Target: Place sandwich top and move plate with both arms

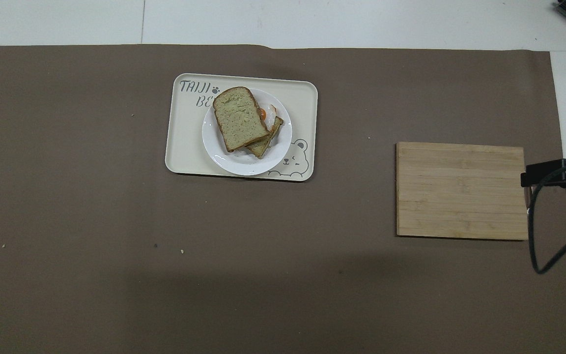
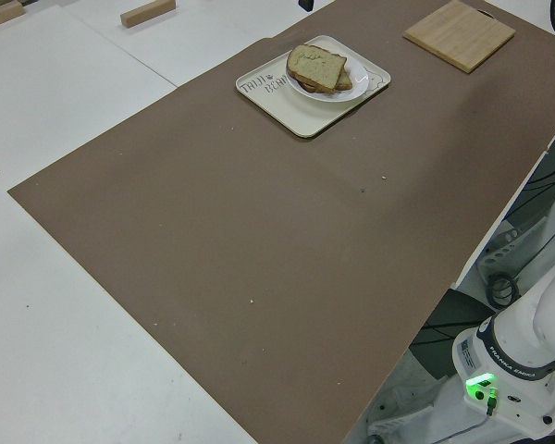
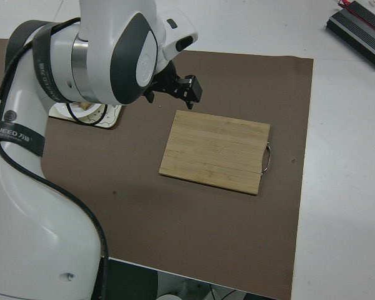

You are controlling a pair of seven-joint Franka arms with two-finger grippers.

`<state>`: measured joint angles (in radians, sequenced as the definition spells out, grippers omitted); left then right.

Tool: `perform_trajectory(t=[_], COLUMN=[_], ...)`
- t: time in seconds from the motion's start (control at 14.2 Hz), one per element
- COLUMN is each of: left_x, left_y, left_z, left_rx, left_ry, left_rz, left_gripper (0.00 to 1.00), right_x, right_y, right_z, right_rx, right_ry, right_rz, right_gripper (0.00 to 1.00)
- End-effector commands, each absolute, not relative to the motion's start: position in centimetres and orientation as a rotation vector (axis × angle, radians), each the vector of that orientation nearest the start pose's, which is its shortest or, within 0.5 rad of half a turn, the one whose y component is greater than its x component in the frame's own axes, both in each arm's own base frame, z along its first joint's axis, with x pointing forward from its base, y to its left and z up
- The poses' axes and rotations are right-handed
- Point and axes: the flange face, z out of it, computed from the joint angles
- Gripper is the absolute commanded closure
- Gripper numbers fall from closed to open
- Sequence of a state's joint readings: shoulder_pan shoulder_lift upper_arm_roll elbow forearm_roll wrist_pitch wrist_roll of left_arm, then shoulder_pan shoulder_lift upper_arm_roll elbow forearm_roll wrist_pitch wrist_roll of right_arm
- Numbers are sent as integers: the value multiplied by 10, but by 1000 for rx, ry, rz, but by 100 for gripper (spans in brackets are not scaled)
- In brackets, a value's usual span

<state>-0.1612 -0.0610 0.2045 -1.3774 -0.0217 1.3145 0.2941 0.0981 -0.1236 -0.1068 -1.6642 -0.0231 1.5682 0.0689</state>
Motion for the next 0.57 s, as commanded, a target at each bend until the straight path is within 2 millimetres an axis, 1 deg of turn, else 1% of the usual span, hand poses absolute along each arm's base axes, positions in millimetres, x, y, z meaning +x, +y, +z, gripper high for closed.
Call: perform_trajectory(t=[0.0,0.14,0.49], left_x=[500,497,495], left_y=[20,22,20], left_z=[728,731,728], left_rx=[-3170,-3169,-3175], left_ry=[316,266,146], left_rz=[17,-3,29], left_gripper=[0,0,0], right_x=[515,515,515], right_y=[-14,-13,-13], right_z=[649,649,649], right_rx=[-3145,-3144,-3144], right_ry=[94,94,94], right_rz=[-38,-35,-35], right_gripper=[0,0,0])
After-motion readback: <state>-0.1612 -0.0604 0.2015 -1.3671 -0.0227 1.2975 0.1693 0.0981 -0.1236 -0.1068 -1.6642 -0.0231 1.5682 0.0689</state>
